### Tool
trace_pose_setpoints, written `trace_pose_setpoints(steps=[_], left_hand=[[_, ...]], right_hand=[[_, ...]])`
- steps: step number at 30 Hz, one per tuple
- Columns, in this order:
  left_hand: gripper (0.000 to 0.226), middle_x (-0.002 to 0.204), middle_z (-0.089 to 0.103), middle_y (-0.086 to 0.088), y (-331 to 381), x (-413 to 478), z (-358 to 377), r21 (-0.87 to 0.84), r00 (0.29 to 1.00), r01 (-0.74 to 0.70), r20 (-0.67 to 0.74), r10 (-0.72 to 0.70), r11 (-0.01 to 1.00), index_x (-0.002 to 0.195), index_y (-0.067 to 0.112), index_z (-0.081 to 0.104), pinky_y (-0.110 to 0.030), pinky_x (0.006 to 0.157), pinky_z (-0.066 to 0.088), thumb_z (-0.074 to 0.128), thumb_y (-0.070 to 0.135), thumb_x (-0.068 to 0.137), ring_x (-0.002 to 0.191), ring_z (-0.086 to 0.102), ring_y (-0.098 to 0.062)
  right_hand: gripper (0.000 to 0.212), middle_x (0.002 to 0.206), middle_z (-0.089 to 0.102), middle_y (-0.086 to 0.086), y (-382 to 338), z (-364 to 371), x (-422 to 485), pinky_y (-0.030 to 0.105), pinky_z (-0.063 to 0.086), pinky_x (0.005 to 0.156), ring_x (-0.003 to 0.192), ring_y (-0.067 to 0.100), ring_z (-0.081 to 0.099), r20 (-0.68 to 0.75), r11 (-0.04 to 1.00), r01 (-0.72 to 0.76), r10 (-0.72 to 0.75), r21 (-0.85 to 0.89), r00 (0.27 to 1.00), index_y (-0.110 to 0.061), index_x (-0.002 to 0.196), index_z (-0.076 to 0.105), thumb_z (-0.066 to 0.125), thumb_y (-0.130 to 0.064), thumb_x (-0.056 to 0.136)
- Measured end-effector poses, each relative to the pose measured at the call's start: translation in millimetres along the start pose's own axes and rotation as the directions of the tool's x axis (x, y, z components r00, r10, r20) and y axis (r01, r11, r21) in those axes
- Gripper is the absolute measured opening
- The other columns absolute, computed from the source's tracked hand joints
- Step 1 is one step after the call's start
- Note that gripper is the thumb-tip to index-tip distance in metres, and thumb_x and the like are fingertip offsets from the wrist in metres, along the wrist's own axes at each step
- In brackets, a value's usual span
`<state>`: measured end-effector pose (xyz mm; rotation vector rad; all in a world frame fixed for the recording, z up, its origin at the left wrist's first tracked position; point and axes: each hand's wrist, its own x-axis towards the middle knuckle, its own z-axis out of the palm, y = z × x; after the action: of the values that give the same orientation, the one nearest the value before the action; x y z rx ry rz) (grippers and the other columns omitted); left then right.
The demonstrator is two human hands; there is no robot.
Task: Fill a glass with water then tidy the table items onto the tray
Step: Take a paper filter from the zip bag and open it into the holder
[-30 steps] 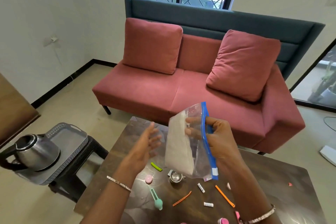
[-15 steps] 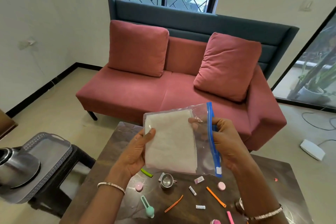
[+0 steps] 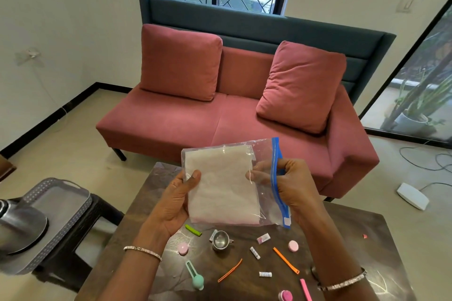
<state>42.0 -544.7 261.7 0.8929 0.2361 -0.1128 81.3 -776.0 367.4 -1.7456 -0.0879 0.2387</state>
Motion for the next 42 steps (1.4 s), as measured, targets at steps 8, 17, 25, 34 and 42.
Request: trace_pose_setpoints(steps=[8, 17, 25, 34, 42], left_hand=[[0.044, 0.129, 0.062, -0.016, 0, -2, 2, -0.031, 0.999, 0.006, -0.035, -0.007, 1.000, 0.128, 0.013, 0.058, -0.049, 0.091, 0.053, 0.066, 0.026, 0.087, 0.118, 0.060, -0.033], [0.042, 0.127, 0.063, -0.015, -3, -4, 2, -0.121, 0.996, 0.038, -0.078, -0.048, 0.992, 0.127, 0.011, 0.060, -0.049, 0.089, 0.055, 0.064, 0.027, 0.088, 0.117, 0.061, -0.030], [0.039, 0.124, 0.065, -0.014, -4, -5, 0, -0.181, 0.990, 0.060, -0.113, -0.081, 0.982, 0.124, 0.011, 0.062, -0.052, 0.090, 0.053, 0.066, 0.026, 0.088, 0.114, 0.063, -0.028], [0.038, 0.125, 0.065, -0.014, -9, -5, -3, -0.177, 0.989, 0.076, -0.112, -0.097, 0.981, 0.122, 0.015, 0.064, -0.051, 0.088, 0.054, 0.068, 0.026, 0.086, 0.114, 0.063, -0.028], [0.043, 0.130, 0.061, -0.017, -10, -10, -3, -0.054, 0.990, 0.138, -0.005, -0.138, 0.989, 0.124, 0.012, 0.063, -0.049, 0.093, 0.052, 0.073, 0.025, 0.083, 0.118, 0.060, -0.033]], right_hand=[[0.032, 0.077, 0.077, 0.004, -2, 0, -2, 0.017, 0.055, 0.059, 0.072, 0.019, 0.074, -0.040, 1.000, 0.013, -0.013, 0.010, 0.999, -0.015, 0.075, 0.080, 0.088, -0.035, 0.052], [0.017, 0.079, 0.078, -0.002, 4, -4, -1, 0.029, 0.059, 0.067, 0.074, 0.016, 0.075, -0.146, 0.991, 0.122, -0.128, -0.046, 0.981, -0.023, 0.083, 0.081, 0.088, -0.030, 0.069], [0.012, 0.082, 0.071, -0.002, 6, 0, 1, 0.028, 0.055, 0.069, 0.076, 0.008, 0.064, -0.302, 0.974, 0.198, -0.222, -0.108, 0.927, -0.019, 0.083, 0.067, 0.066, -0.026, 0.093], [0.013, 0.087, 0.078, 0.002, 7, -2, -5, 0.019, 0.056, 0.058, 0.073, 0.013, 0.074, -0.085, 0.977, -0.005, 0.024, 0.211, 0.996, -0.017, 0.093, 0.076, 0.074, -0.027, 0.085], [0.025, 0.074, 0.076, 0.010, 5, -5, -6, 0.024, 0.055, 0.049, 0.057, 0.017, 0.070, -0.074, 0.932, -0.053, 0.085, 0.360, 0.994, -0.008, 0.081, 0.076, 0.073, -0.033, 0.080]])
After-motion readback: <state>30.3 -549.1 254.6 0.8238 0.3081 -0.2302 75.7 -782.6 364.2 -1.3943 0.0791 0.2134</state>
